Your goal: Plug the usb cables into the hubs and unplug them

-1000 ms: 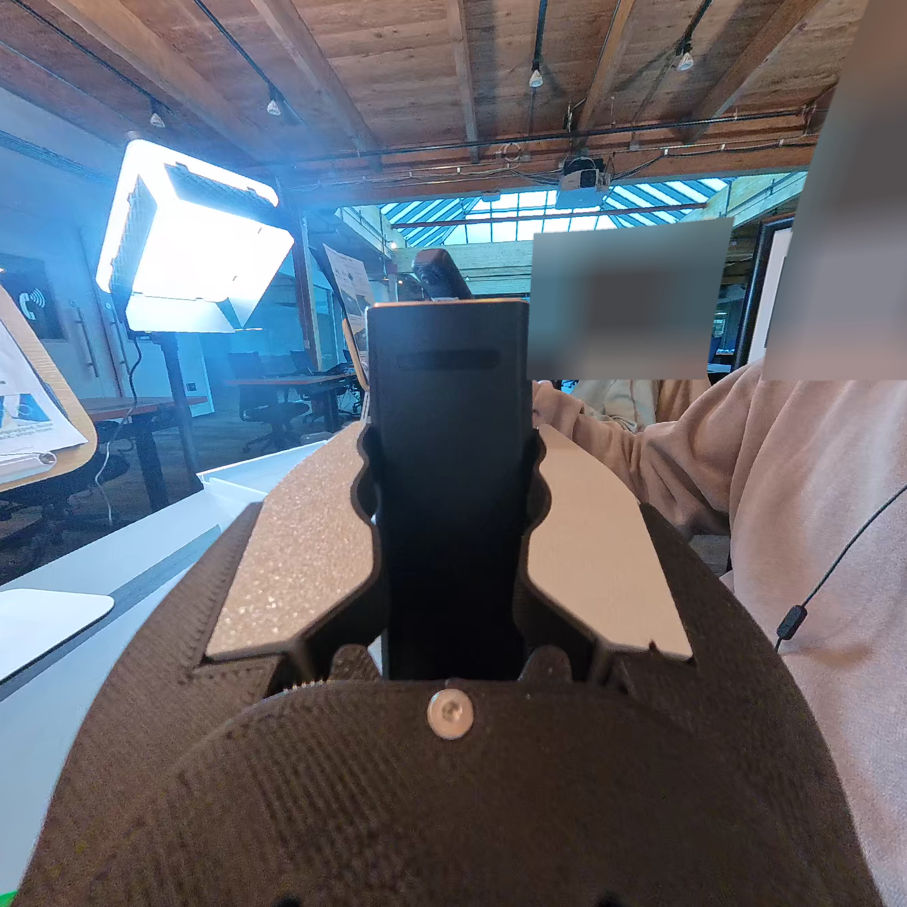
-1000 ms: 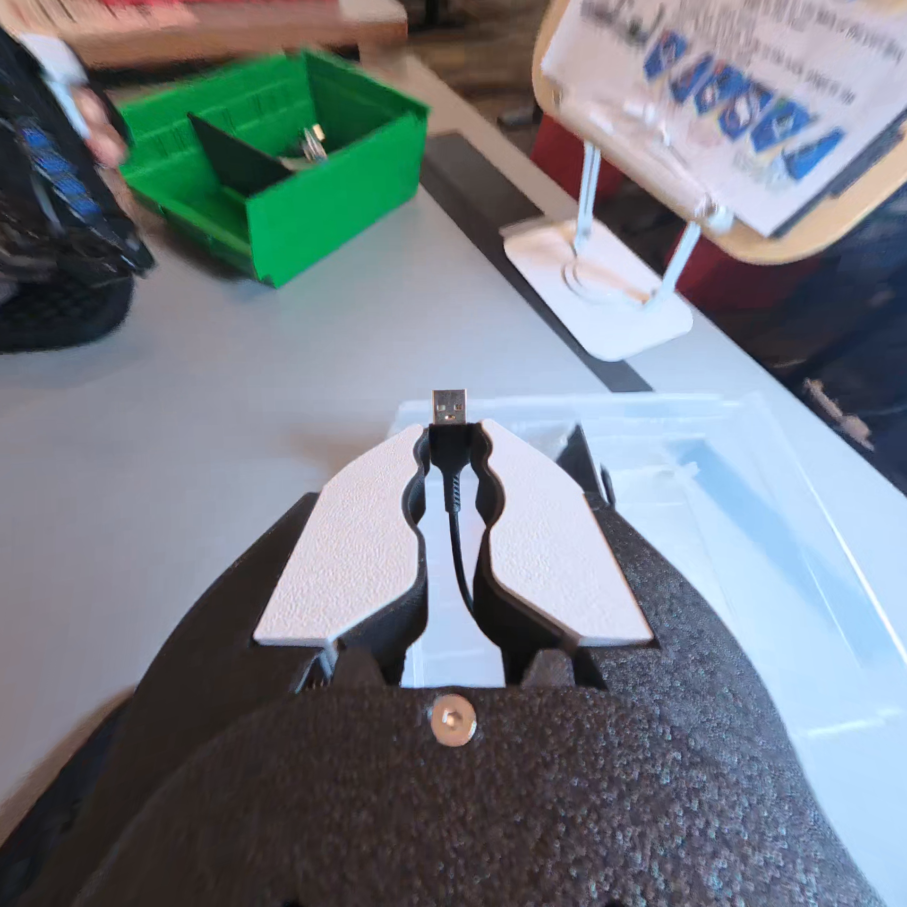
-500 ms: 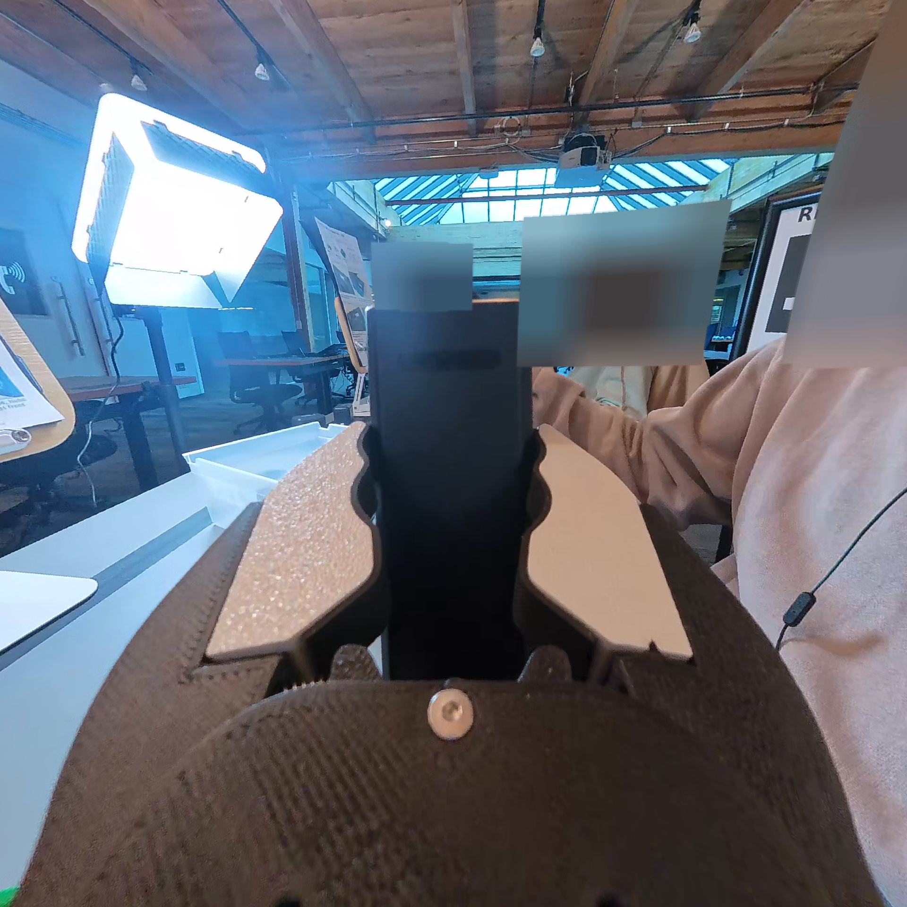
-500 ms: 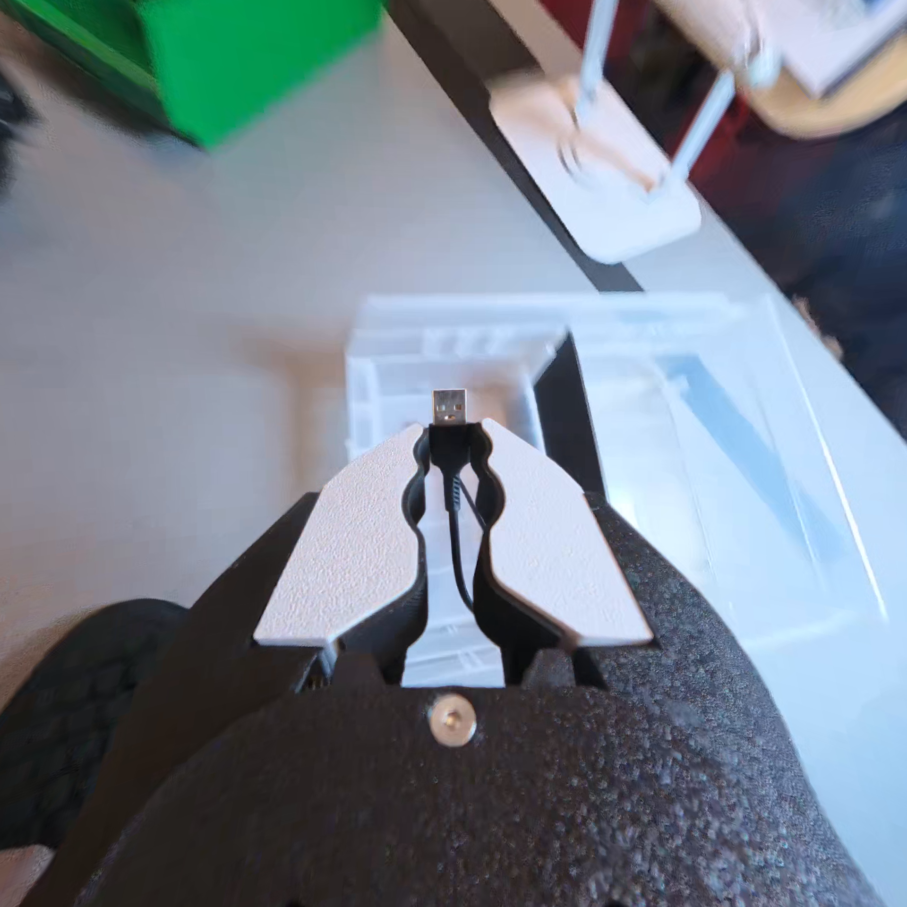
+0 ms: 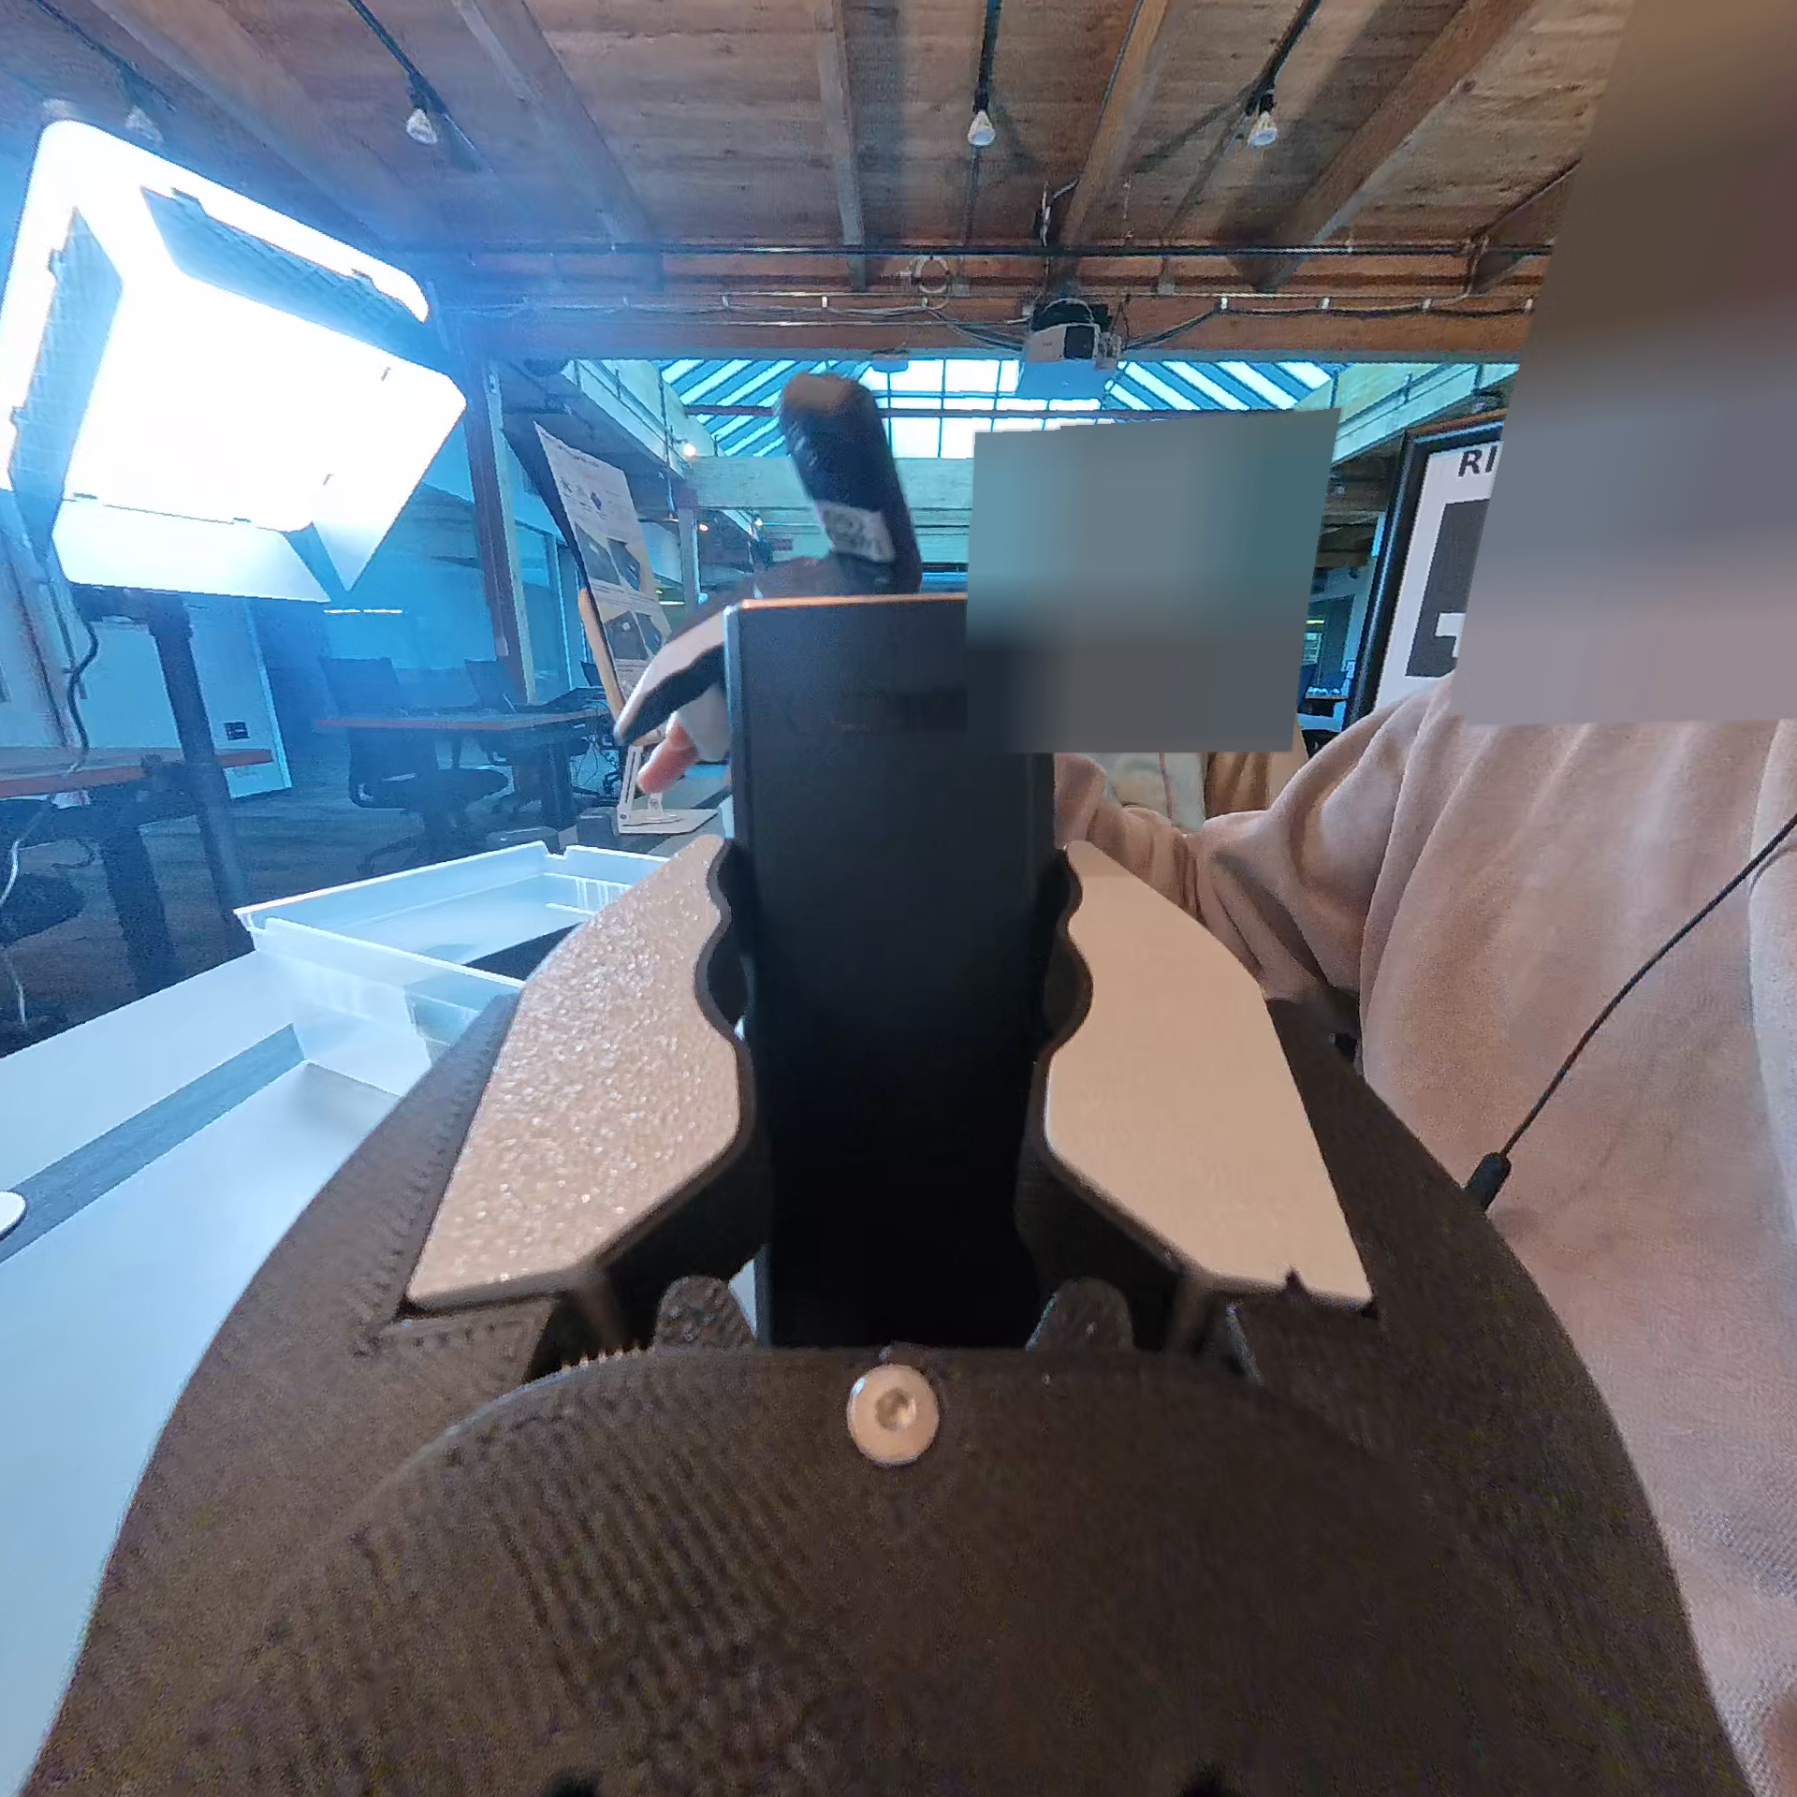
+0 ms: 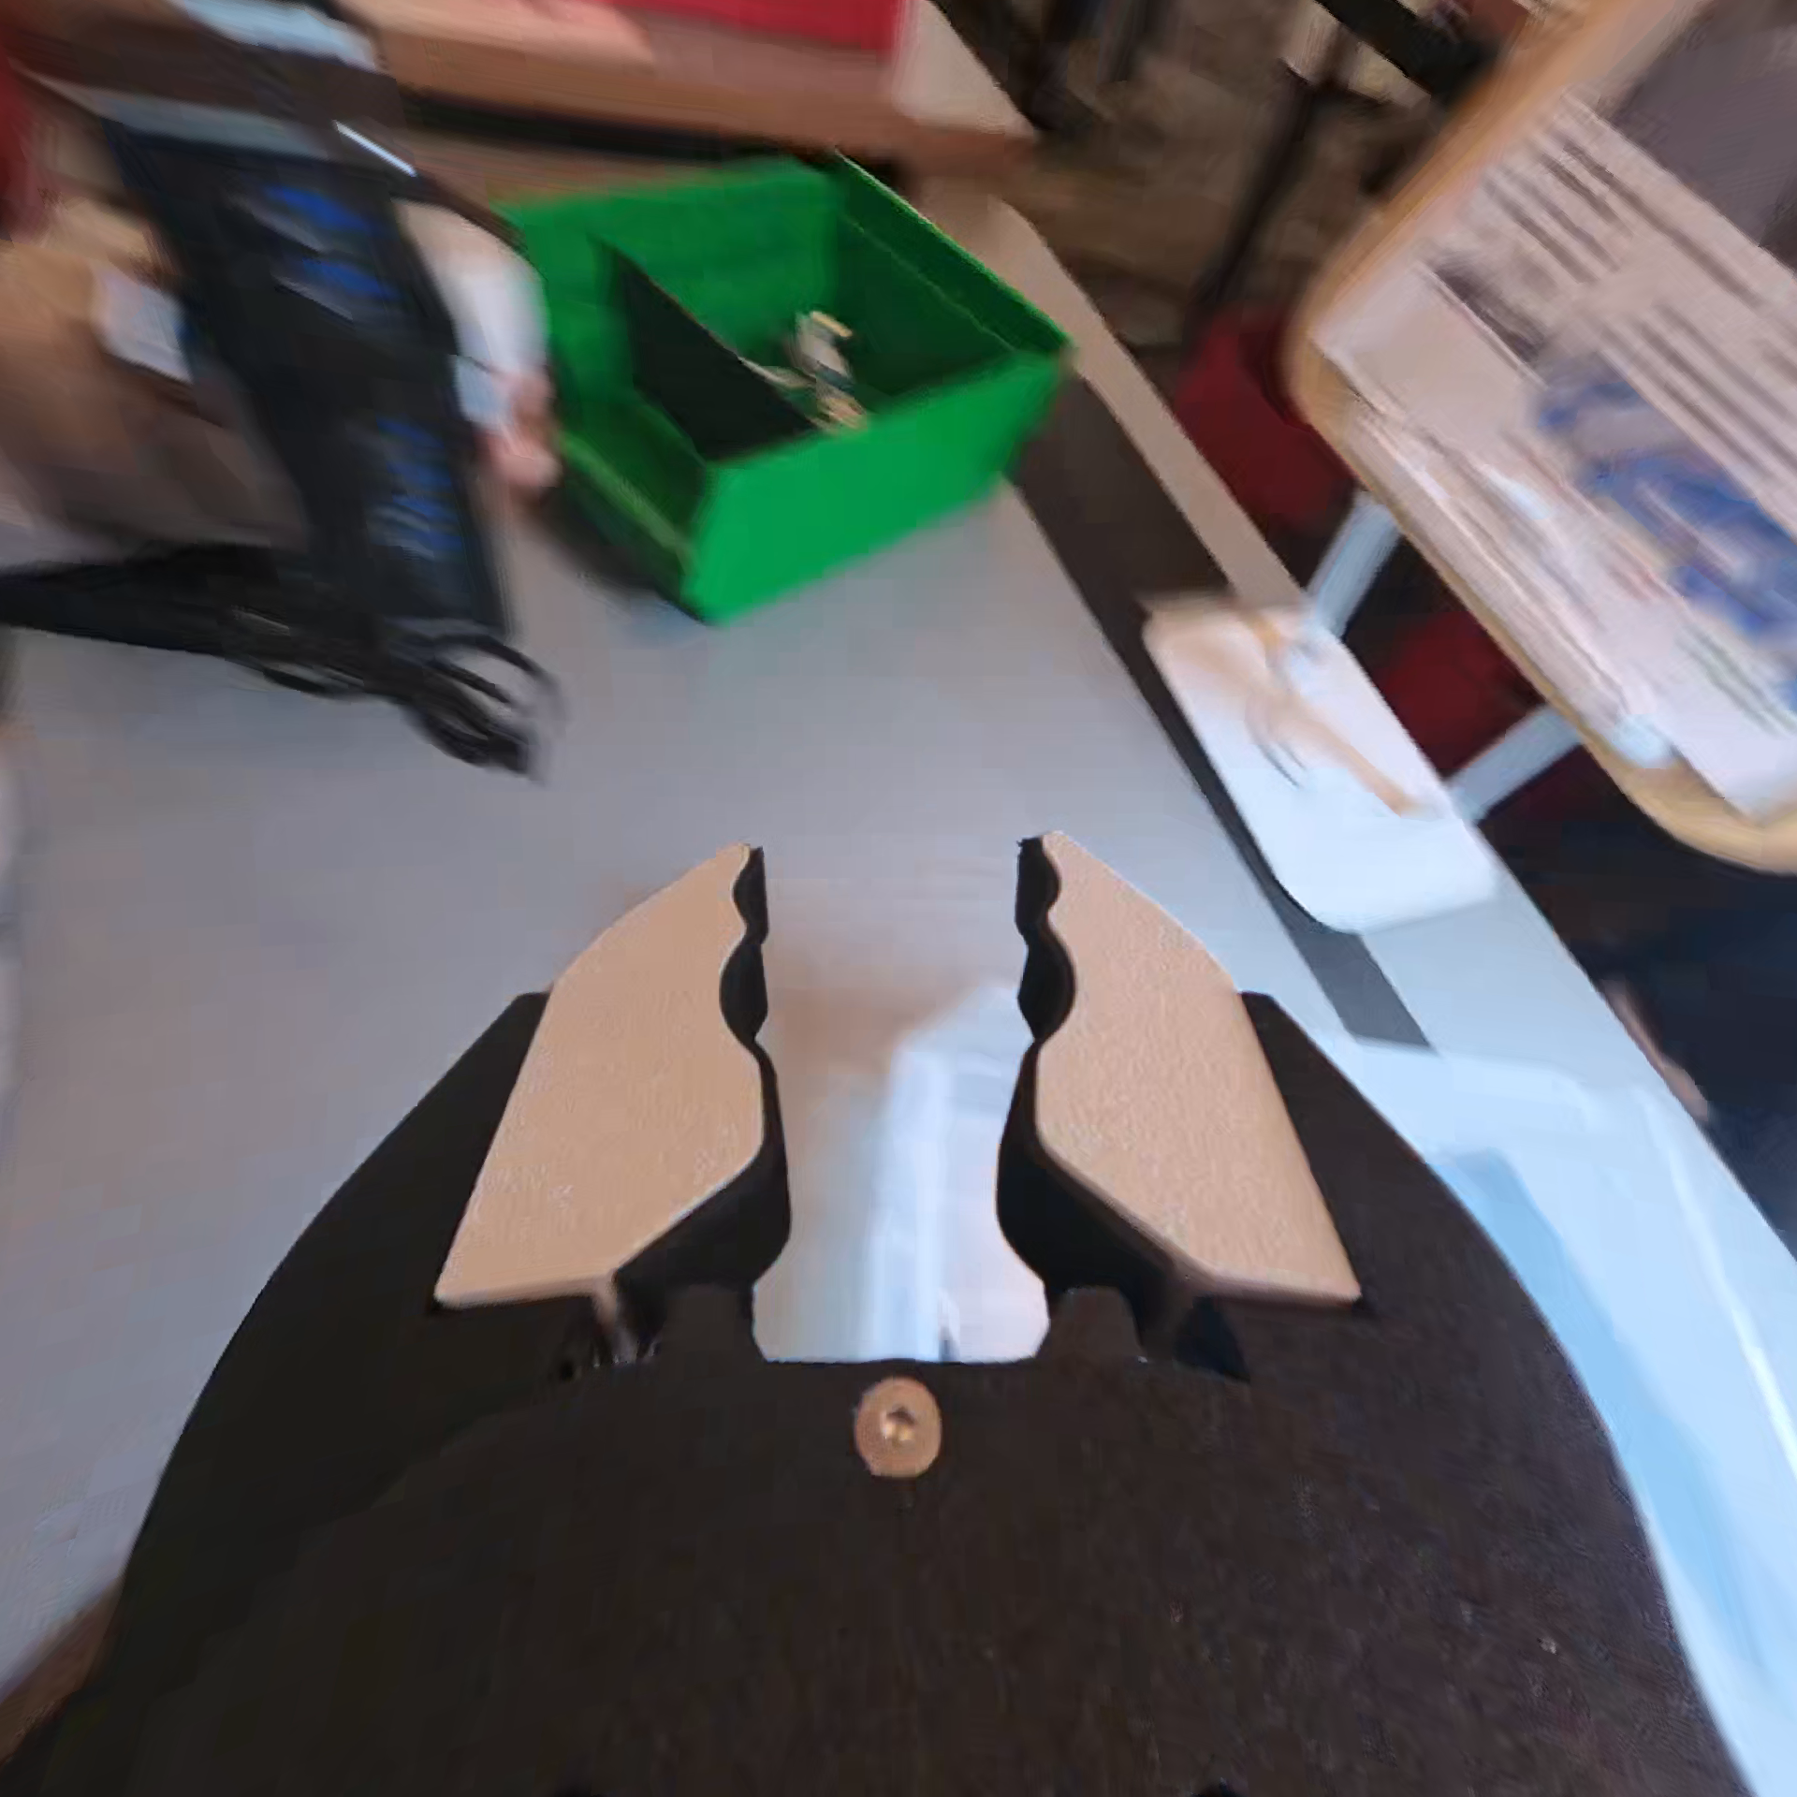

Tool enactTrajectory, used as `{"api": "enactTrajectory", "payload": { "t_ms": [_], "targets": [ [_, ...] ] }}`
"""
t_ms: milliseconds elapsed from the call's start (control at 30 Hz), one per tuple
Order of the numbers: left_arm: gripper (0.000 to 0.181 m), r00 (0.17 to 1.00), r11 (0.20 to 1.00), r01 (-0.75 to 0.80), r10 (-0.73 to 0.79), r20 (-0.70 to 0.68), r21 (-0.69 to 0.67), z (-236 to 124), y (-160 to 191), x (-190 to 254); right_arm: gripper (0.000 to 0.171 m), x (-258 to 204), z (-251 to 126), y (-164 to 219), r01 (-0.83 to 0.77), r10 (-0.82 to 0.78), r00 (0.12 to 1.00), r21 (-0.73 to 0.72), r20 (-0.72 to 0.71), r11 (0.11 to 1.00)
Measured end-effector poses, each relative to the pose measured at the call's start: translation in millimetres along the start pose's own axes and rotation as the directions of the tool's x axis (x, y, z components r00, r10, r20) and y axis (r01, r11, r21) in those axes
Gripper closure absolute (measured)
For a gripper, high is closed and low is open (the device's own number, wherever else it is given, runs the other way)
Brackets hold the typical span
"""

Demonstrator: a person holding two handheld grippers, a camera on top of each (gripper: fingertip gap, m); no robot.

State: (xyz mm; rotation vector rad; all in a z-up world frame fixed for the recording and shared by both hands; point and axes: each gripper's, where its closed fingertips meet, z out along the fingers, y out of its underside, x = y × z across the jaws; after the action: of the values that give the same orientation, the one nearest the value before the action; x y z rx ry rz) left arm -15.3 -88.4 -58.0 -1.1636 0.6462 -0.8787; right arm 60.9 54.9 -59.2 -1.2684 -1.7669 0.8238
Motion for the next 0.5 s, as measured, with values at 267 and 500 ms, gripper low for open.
{"api": "enactTrajectory", "payload": {
  "t_ms": [267,500],
  "targets": [
    [0.121,0.997,0.985,-0.078,0.076,-0.019,-0.155,10.5,33.2,6.1,0.134,-125.1,93.9,-26.0,0.187,-0.177,0.945,-0.01,0.276,0.982],
    [0.121,0.989,0.954,-0.147,0.145,-0.03,-0.259,11.9,47.8,7.5,0.155,-129.0,101.6,-23.5,0.178,-0.178,0.939,0.026,0.295,0.984]
  ]
}}
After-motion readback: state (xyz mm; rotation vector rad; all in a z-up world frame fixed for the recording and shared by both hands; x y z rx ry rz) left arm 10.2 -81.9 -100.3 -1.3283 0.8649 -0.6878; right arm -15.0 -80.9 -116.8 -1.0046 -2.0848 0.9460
